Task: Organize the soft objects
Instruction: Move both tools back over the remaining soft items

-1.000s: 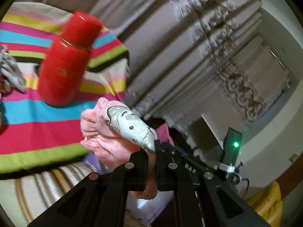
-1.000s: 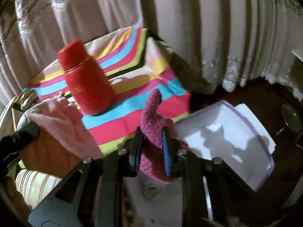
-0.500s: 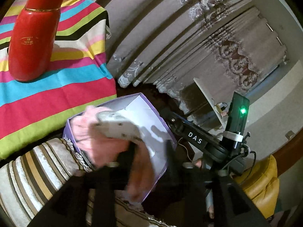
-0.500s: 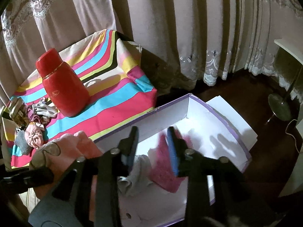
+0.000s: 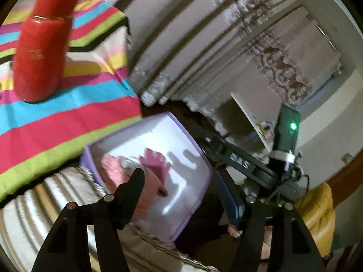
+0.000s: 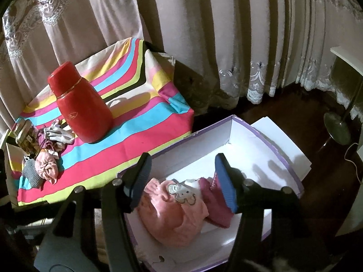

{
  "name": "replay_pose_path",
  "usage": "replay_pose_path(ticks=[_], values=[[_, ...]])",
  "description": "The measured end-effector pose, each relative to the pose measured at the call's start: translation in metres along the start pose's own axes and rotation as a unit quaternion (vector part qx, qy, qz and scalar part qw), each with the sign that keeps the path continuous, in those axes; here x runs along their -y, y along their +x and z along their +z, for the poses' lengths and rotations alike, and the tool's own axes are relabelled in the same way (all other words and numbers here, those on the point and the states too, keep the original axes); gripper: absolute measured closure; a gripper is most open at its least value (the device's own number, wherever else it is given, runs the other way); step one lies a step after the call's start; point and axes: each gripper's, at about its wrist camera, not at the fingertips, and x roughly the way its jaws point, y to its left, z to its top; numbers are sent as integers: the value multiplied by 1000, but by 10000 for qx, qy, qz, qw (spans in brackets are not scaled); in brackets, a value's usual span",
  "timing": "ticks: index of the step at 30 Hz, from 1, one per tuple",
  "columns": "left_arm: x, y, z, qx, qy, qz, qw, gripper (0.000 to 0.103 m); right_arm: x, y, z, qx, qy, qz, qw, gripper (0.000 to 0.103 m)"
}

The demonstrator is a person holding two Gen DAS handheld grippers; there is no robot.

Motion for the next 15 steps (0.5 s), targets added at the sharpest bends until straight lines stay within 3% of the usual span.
replay_pose_path(ticks=[5,9,15], values=[[-16,-30,14,482,-43,576,9972,38,-25,4,1,-90,-192,191,9996,40],[-32,-65,28,1001,-50,1083,9890,38,-53,5,2,-114,-470,337,9983,38],[-70,-125,38,1723,-258,1934,9655,38,-98,7,8,-152,-801,597,9949,35]])
